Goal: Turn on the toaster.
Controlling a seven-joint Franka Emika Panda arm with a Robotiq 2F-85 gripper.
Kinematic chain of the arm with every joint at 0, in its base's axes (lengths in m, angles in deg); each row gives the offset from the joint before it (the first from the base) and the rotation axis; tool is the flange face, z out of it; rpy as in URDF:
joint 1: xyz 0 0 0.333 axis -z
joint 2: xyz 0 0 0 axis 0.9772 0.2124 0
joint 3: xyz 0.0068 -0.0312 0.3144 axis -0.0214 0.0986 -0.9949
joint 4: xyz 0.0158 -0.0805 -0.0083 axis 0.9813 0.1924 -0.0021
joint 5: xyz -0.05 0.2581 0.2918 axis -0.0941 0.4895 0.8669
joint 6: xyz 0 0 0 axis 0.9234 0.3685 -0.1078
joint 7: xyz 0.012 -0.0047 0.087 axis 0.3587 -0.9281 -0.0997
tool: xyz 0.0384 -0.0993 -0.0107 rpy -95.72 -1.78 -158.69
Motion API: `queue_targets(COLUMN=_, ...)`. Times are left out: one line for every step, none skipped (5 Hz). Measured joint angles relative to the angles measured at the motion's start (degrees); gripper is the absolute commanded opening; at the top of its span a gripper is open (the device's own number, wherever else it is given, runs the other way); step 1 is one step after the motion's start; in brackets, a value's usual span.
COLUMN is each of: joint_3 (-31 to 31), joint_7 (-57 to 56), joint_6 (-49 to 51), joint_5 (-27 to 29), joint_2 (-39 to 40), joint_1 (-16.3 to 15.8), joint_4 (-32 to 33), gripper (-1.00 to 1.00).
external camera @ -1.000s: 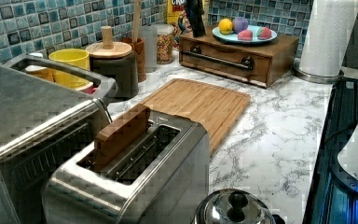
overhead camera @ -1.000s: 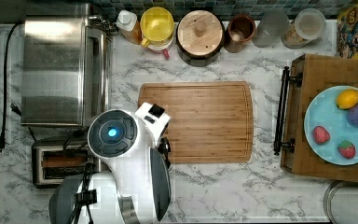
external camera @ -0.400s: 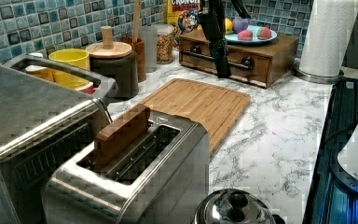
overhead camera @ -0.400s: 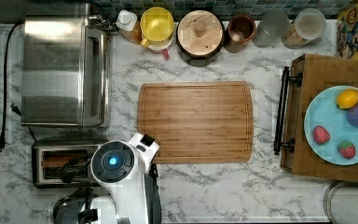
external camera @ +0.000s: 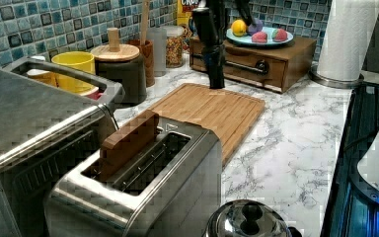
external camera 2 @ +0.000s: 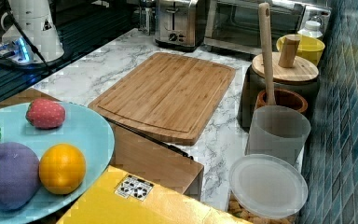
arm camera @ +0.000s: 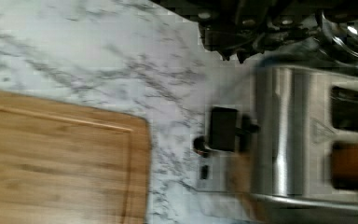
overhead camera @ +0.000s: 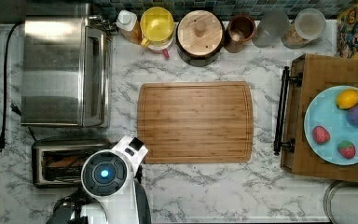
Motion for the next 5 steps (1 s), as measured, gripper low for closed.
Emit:
queue_targets(joint_3=-0.64, joint_7=4.59, joint_6=-0.43, joint_5=0.63, joint_2=1.71, joint_1=-0.08, joint_4=0.00, gripper=-1.00)
queue_targets(joint_3=-0.57, joint_7=8.17, joint_6=-0.43, joint_5=0.63, joint_2=2.73, joint_1=0.31, joint_4=0.22, gripper=-1.00)
queue_targets(joint_3=-0.01, joint_7=8.95, joint_6=-4.84, joint_5=5.27, joint_2=2.73, joint_1=0.36, joint_4=1.01, gripper=-1.00)
queue_targets(joint_3=0.18, joint_7=8.78, joint_6=-6.78, joint_5=6.56, joint_2=2.69, joint_1=0.73, joint_4=1.01, gripper=-1.00)
queue_targets(joint_3=-0.80, joint_7=8.78, joint_6=-6.77, joint_5=6.01, joint_2=3.16, joint_1=1.08, joint_4=1.01, gripper=-1.00)
